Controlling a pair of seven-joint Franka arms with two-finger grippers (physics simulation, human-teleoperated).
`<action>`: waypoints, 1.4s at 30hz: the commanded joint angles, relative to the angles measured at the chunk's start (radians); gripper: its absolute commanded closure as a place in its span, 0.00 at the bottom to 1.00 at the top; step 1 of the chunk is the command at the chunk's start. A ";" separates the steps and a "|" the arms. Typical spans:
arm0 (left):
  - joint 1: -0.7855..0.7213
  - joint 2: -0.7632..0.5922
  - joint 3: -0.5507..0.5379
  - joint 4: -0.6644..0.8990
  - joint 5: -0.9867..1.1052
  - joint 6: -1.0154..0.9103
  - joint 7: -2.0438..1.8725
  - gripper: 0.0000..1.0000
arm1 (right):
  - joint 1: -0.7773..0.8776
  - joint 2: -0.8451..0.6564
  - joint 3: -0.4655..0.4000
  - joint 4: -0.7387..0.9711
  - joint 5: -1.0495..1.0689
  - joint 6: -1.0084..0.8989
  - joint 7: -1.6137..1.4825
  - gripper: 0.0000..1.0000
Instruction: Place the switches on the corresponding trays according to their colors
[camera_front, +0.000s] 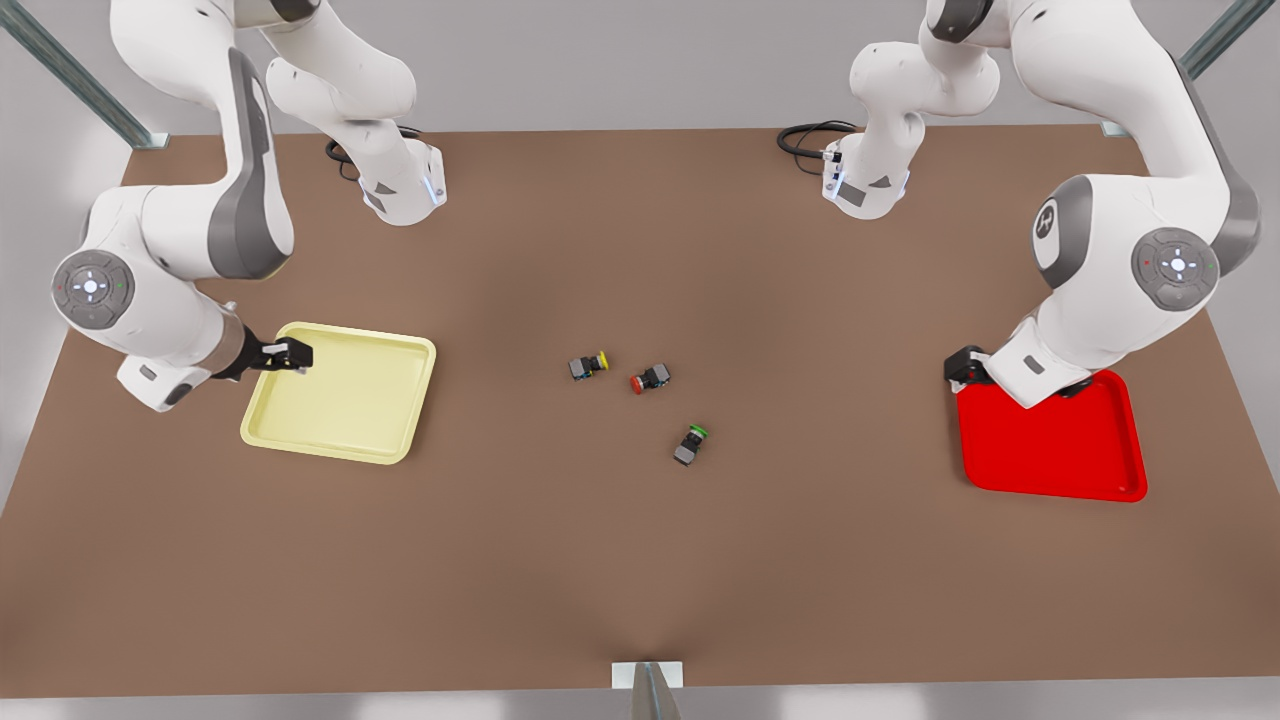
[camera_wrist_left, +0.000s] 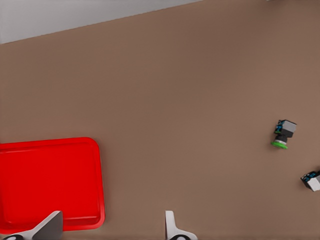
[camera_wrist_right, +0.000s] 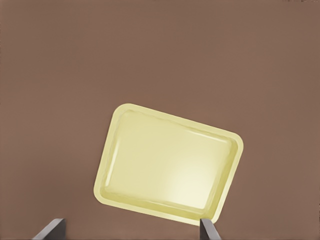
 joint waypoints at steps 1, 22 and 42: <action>0.000 0.001 0.000 0.000 0.001 -0.002 0.000 0.00 | 0.000 0.003 0.001 0.002 0.000 0.002 0.000 0.00; 0.005 0.055 0.009 -0.006 -0.010 -0.011 -0.014 0.00 | 0.432 0.258 0.367 -0.093 -0.021 0.355 -0.506 0.00; 0.008 0.101 0.009 -0.003 -0.015 0.000 -0.021 0.00 | 0.400 0.406 0.283 -0.360 -0.050 0.798 -0.983 0.00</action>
